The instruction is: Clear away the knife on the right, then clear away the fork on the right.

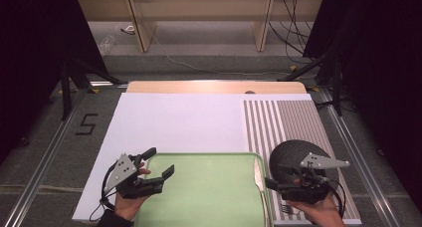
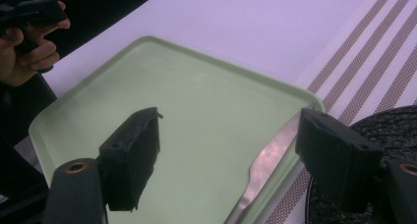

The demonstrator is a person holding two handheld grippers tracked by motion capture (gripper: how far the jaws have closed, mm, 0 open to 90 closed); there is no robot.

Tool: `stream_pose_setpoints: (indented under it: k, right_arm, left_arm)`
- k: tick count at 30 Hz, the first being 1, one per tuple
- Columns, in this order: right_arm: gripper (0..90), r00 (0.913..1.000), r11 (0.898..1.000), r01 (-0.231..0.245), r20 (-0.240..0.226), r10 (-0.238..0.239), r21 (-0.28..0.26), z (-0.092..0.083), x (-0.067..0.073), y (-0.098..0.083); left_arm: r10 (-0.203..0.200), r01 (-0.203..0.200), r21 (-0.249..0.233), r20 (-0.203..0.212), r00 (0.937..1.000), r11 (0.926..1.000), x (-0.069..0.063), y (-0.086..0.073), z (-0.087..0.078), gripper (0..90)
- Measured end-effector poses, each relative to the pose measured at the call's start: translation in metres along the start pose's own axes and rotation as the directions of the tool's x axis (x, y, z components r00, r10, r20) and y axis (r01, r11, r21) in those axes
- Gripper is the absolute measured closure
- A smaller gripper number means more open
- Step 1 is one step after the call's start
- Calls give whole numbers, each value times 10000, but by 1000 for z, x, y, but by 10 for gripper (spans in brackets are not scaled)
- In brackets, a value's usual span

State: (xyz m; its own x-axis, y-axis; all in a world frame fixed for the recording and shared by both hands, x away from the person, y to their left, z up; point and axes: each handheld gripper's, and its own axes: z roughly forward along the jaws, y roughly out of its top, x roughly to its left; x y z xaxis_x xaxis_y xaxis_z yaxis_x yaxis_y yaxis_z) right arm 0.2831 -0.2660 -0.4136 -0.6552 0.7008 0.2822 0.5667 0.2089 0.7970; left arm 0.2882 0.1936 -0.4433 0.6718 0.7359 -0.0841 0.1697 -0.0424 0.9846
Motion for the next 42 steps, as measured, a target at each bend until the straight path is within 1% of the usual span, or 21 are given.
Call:
stream_pose_setpoints:
  k: [5, 7, 12, 16, 24, 28, 31, 33, 36, 39, 41, 42]
  right_arm:
    - [234, 9999, 9999, -133, 87, 134, -78, -3, -3, -3]
    - [216, 9997, 9996, -239, 45, 240, -135, -6, -4, -4]
    - [189, 9990, 9989, -414, 151, 417, -238, -11, -6, -7]
    - [180, 9987, 9988, -413, 273, 420, -267, -16, -7, -10]
    - [168, 9967, 9989, -419, 695, 431, -200, -25, -11, -15]
    - [170, 9927, 9995, -328, 1160, 324, 20, -32, -15, -21]
    - [180, 9900, 9995, -315, 1377, 300, 85, -38, -17, -25]
    - [191, 9887, 9997, -175, 1493, 152, 142, -41, -17, -27]
    - [197, 9858, 9983, 91, 1670, -185, 570, -44, -16, -28]
    - [206, 9798, 9931, 369, 1913, -579, 1114, -46, -16, -30]
    - [222, 9772, 9876, 600, 1933, -879, 1453, -47, -16, -30]
    - [222, 9757, 9854, 645, 1973, -954, 1573, -47, -15, -30]
  left_arm:
    - [-4, 4, -7, 8, 10000, 10000, 0, 0, 0, 175]
    - [9, -9, -1, 11, 10000, 10000, 0, 0, 0, 175]
    - [3, -3, -16, 27, 10000, 10000, 0, 0, -1, 174]
    - [-11, 11, 6, 15, 10000, 10000, 0, 0, 0, 174]
    - [12, -12, -2, 11, 10000, 10000, 0, 0, 0, 175]
    - [72, -72, 25, 42, 10000, 10000, 0, -1, -1, 174]
    - [27, -27, -3, 44, 10000, 10000, 0, 0, -1, 174]
    - [67, -67, -3, 43, 10000, 10000, -1, 0, -1, 174]
    - [121, -121, 11, 56, 9999, 9999, -1, 0, -1, 174]
    - [43, -43, 15, 44, 10000, 10000, 0, -1, -1, 174]
    - [13, -13, -14, 42, 10000, 10000, 0, -1, -1, 174]
    - [49, -49, 11, 48, 10000, 10000, 0, 0, -1, 174]
